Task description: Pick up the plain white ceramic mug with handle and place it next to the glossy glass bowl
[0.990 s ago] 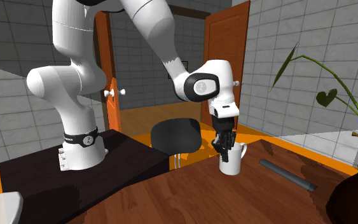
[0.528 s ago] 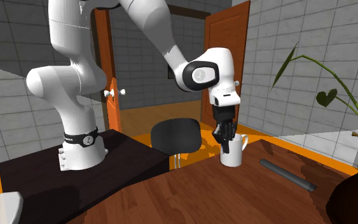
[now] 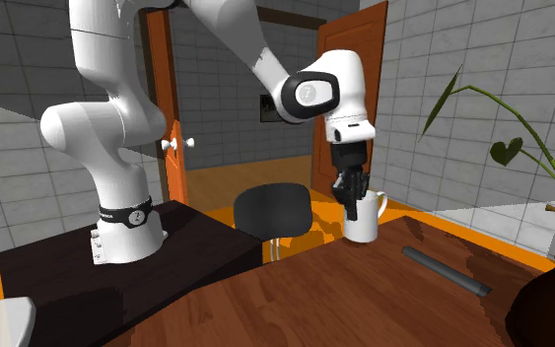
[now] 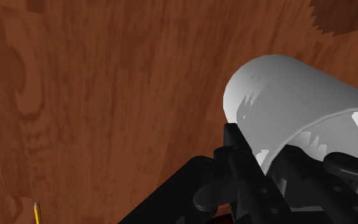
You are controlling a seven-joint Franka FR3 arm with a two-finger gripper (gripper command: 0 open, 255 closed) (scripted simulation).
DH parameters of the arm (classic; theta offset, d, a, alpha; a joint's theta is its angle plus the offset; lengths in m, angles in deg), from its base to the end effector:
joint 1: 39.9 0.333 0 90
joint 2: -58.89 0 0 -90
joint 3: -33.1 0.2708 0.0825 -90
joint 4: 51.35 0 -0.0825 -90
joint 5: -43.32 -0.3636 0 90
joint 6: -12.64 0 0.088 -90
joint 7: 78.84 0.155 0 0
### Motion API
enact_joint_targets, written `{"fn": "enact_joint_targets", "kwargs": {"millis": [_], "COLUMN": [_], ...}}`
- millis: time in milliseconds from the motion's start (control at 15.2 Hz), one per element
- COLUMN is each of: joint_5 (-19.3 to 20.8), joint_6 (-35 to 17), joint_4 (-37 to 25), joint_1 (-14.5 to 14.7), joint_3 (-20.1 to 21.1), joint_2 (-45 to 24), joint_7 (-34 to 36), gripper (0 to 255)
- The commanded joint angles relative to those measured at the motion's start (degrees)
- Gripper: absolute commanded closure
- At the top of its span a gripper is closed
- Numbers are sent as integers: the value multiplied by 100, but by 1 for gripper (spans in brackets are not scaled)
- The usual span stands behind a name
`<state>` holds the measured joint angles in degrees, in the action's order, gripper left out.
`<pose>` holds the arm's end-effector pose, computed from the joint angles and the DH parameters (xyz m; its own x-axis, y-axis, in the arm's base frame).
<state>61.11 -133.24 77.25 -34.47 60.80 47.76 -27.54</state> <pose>0.4502 0.2951 0.2262 0.9819 -0.0859 0.1688 -0.0829 -0.9963 -0.0247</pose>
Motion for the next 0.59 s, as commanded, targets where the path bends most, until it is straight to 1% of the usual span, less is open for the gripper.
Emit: {"fn": "enact_joint_targets", "kwargs": {"millis": [0, 528], "joint_5": [-140, -628], "joint_6": [119, 643], "joint_4": [-16, -174], "joint_1": [-36, -119], "joint_3": [49, 169], "joint_2": [125, 583], "joint_7": [-107, -485], "gripper": [255, 255]}}
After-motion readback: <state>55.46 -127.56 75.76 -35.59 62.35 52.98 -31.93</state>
